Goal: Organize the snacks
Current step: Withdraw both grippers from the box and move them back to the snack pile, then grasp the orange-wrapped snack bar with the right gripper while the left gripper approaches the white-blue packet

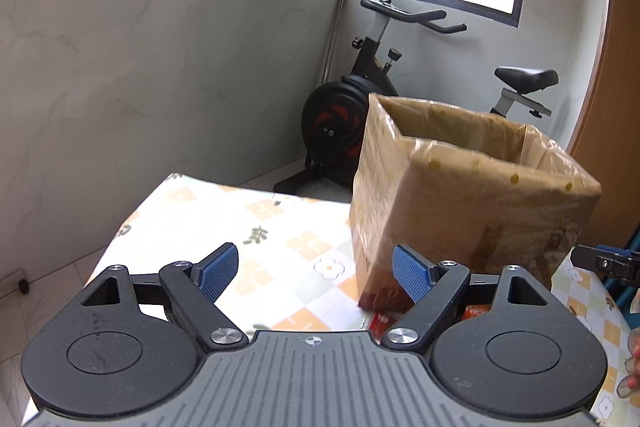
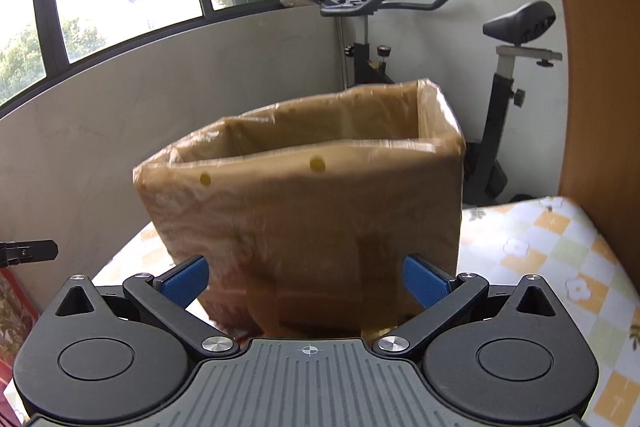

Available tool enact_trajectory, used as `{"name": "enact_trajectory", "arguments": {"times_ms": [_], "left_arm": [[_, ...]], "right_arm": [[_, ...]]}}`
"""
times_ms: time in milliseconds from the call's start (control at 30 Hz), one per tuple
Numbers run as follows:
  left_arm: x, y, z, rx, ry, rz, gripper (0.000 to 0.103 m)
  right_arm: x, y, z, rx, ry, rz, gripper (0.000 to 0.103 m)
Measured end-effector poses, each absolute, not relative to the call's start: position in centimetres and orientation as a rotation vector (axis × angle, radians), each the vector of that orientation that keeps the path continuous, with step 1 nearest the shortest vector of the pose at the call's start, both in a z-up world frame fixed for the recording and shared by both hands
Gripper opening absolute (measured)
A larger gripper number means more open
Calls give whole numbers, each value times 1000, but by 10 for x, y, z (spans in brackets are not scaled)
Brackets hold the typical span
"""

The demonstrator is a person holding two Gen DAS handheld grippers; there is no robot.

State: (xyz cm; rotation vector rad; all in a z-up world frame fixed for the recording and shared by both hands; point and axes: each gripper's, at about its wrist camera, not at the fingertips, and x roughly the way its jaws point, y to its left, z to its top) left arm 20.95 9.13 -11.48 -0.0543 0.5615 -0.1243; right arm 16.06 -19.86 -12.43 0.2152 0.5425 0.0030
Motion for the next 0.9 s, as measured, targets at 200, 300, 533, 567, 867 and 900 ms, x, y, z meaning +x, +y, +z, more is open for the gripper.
{"name": "enact_trajectory", "arguments": {"times_ms": [200,300,533,567,867,900], "left_arm": [[194,86,-145,-43,600,-133,86],[190,81,-157,-55,620,-130,86],[178,64,-180,-96,653,-127,86],[178,62,-183,-103,661,-130,85],[180,42,-207,-78,725,-157,85],[182,40,-209,-70,730,-170,85]], "right_arm": [[141,-184,-156,159,617,25,103],[137,-178,-172,166,668,60,96],[134,-155,-200,128,774,137,68],[133,-151,-202,119,784,137,67],[126,-146,-212,115,802,137,44],[125,-147,-212,123,795,136,43]]}}
